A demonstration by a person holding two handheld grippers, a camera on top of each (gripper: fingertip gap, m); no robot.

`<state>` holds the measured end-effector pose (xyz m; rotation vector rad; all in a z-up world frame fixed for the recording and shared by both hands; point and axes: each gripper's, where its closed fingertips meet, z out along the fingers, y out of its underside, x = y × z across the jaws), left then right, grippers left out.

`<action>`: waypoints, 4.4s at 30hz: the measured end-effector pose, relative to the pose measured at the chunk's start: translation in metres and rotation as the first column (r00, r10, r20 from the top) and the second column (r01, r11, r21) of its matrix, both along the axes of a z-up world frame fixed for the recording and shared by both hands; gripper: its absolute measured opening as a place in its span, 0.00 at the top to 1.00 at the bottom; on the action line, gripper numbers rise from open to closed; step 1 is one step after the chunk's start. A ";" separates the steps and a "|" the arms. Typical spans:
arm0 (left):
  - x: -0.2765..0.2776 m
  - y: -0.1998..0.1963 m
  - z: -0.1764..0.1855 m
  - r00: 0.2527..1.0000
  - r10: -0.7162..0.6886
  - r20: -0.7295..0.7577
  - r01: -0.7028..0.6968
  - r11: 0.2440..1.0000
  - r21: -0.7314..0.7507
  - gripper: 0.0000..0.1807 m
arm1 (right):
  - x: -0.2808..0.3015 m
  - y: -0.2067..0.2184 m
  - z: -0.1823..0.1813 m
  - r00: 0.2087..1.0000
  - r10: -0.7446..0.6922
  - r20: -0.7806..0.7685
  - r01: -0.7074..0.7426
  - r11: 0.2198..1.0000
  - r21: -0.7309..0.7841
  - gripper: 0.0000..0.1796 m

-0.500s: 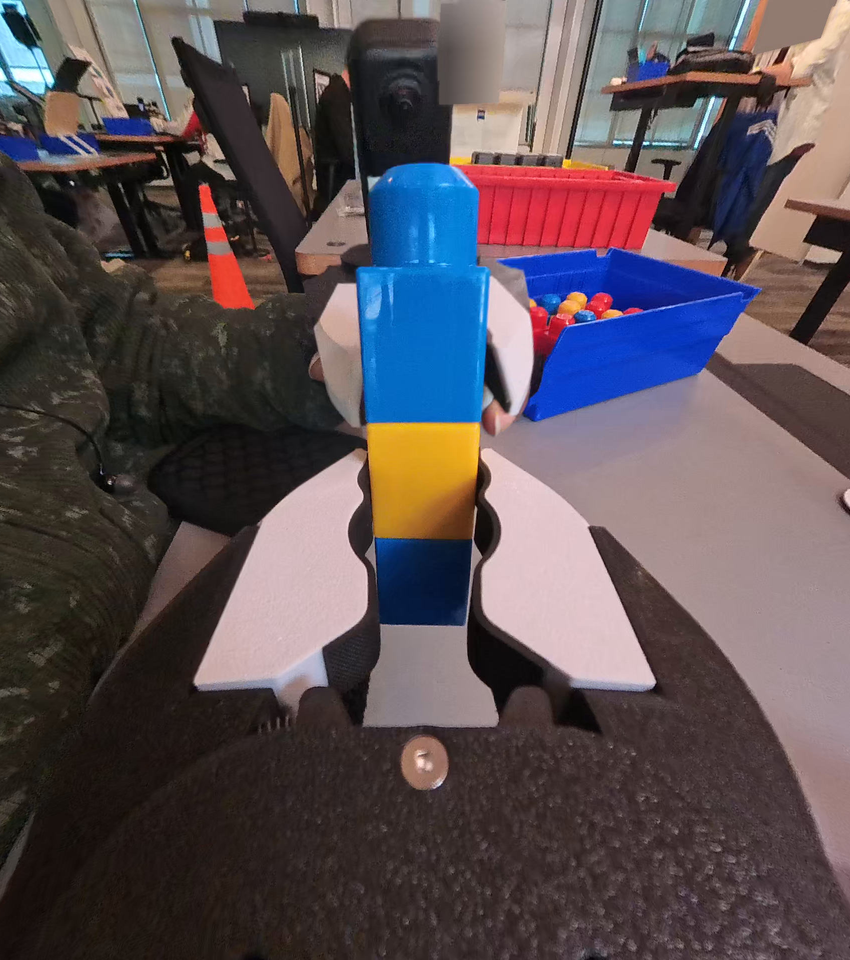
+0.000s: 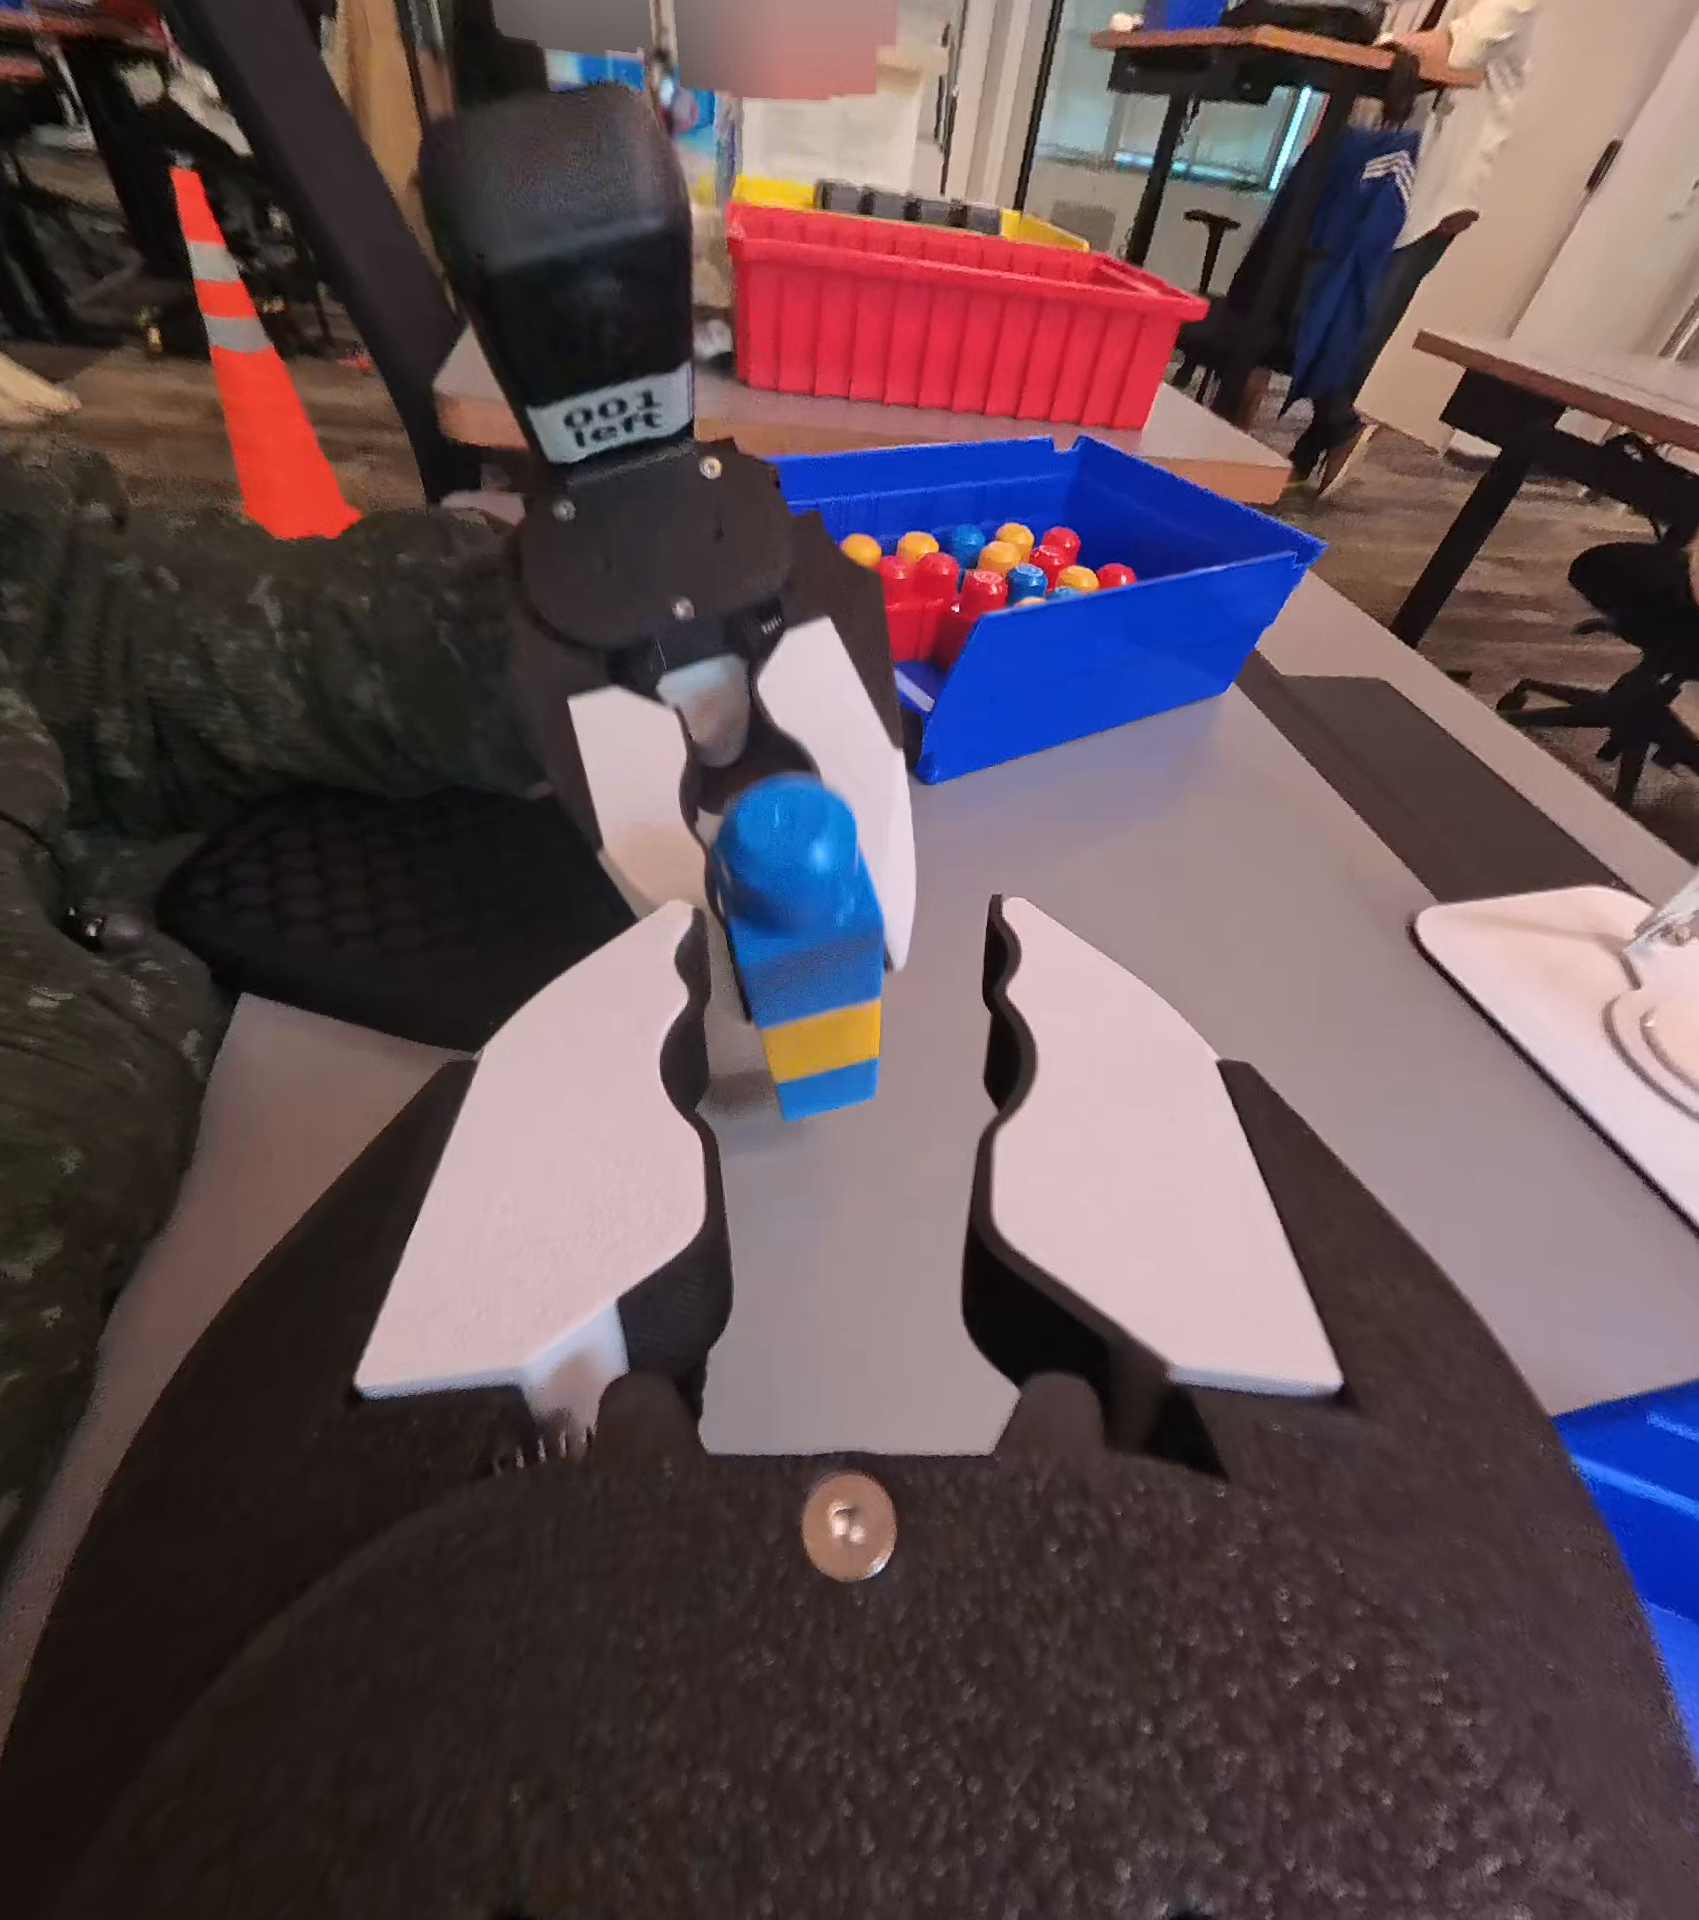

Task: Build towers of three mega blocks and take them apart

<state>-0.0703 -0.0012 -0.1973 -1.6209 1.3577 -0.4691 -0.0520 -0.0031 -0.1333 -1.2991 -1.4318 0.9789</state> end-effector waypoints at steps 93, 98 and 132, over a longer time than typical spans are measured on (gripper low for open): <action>-0.374 0.027 -0.028 0.552 0.312 -0.773 -0.677 0.710 -0.196 0.76 | 0.009 0.066 -0.062 0.954 -0.300 0.000 0.292 0.929 -0.227 0.99; -0.389 0.038 -0.051 0.445 0.274 -0.853 -0.691 0.711 -0.132 0.83 | 0.010 0.064 -0.066 0.957 -0.289 0.021 0.286 0.933 -0.219 0.99; -0.289 0.036 0.030 0.637 0.328 -0.698 -0.565 0.814 -0.133 0.78 | -0.025 0.006 -0.049 0.987 -0.159 0.037 0.152 0.977 0.148 0.80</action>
